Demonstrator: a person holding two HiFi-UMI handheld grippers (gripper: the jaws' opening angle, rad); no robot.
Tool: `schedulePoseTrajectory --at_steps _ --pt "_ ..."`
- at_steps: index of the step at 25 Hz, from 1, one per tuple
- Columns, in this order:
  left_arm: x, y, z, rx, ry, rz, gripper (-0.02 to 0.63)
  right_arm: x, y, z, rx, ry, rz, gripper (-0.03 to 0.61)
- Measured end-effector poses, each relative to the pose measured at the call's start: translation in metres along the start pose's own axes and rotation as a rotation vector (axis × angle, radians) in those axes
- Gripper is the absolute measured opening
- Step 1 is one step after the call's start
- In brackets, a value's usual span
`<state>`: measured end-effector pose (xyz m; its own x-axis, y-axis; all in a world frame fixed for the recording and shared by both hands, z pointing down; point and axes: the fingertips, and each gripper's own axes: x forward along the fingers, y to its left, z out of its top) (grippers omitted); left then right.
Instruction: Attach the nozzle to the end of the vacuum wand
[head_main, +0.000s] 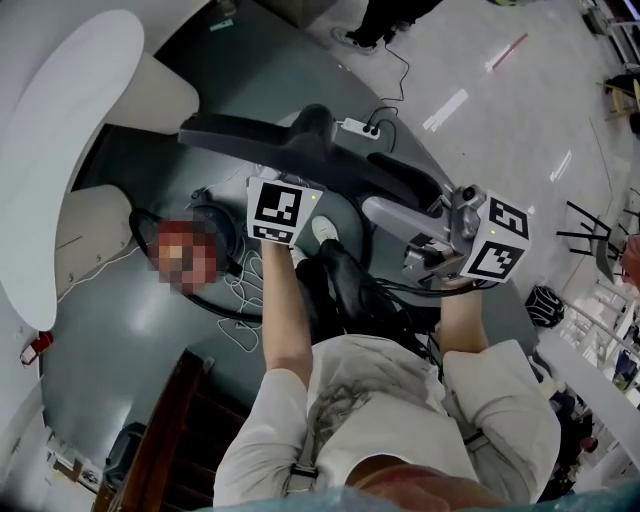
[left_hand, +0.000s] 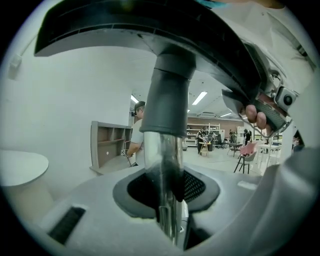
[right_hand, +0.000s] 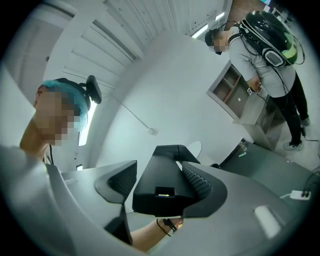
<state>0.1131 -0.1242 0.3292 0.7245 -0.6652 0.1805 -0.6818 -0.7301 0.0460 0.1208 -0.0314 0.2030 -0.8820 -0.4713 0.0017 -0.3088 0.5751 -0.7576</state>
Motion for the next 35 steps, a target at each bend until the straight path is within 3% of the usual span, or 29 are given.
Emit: schedulePoseTrajectory --at_steps 5,12,21,27,35 --pt "0.002 -0.002 0.0 -0.003 0.008 -0.002 0.114 -0.005 0.0 0.007 -0.057 0.015 -0.017 0.299" --pt "0.0 0.002 -0.003 -0.011 0.025 0.003 0.114 -0.016 -0.002 0.018 -0.197 0.023 -0.11 0.307" --pt "-0.001 -0.001 -0.004 -0.014 0.038 0.002 0.114 0.011 0.021 0.046 -0.502 0.079 -0.16 0.3" --pt "0.0 0.0 -0.008 -0.02 0.052 0.011 0.114 0.053 0.022 0.032 -0.609 0.265 -0.086 0.308" --pt "-0.004 0.008 -0.011 -0.024 0.063 0.035 0.114 0.068 0.01 0.019 -0.686 0.436 -0.095 0.286"
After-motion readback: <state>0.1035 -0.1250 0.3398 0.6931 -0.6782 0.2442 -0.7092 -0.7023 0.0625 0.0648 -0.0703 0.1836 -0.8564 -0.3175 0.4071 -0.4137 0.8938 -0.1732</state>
